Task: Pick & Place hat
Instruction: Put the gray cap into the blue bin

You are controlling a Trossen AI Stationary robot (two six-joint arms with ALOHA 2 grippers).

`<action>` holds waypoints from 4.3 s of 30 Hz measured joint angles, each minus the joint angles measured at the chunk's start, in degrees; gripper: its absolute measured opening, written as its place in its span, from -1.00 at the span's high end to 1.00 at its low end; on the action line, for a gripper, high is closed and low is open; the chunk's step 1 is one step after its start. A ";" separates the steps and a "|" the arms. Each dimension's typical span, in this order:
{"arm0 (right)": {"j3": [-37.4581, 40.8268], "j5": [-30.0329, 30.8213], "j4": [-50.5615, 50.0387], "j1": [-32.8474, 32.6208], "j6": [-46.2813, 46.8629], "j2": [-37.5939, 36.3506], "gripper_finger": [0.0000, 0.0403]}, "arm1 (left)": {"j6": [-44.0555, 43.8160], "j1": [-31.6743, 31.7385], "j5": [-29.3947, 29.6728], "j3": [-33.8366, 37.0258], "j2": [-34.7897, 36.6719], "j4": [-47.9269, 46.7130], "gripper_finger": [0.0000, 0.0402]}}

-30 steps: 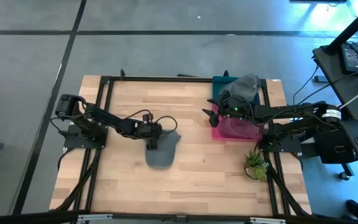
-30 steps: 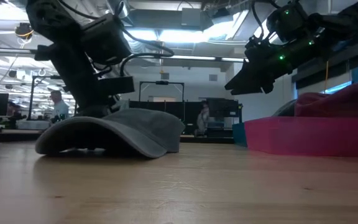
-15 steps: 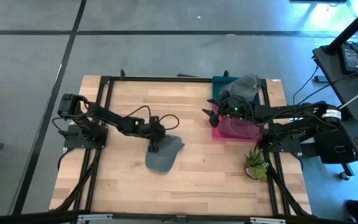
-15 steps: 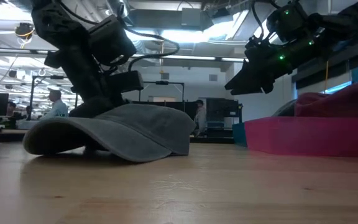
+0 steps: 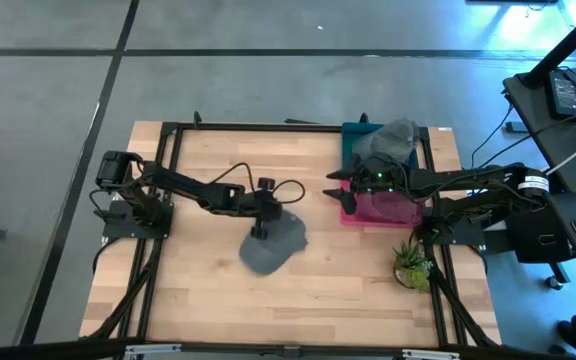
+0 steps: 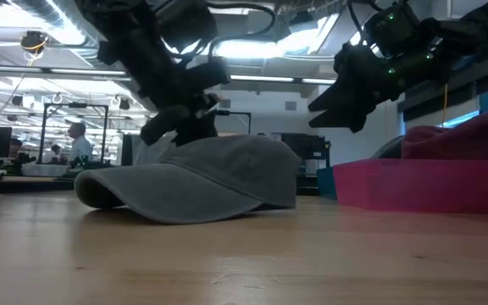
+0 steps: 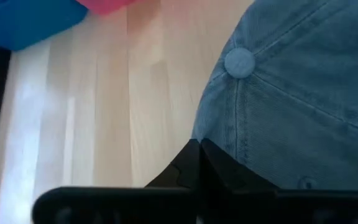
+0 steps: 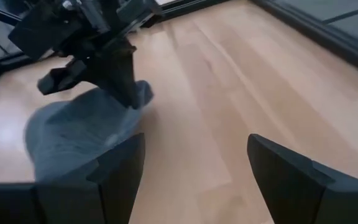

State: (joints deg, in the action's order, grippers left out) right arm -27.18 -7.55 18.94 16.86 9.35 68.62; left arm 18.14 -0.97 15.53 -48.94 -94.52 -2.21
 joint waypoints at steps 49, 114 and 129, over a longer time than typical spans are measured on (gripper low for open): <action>-23.52 -8.55 -18.03 -6.29 7.90 21.81 0.87 | -1.02 -0.52 11.91 -7.27 0.28 4.17 0.98; -24.08 10.46 -45.19 30.19 -3.85 -7.96 0.86 | -11.86 7.17 10.10 14.20 18.49 25.98 0.30; -24.06 23.85 -54.56 34.79 -10.00 0.02 0.85 | -11.88 7.26 10.11 14.20 18.45 25.41 0.30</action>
State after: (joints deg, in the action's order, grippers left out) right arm -51.24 16.29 -35.62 51.65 -0.64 68.64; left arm 6.26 6.28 25.64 -34.74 -76.07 23.20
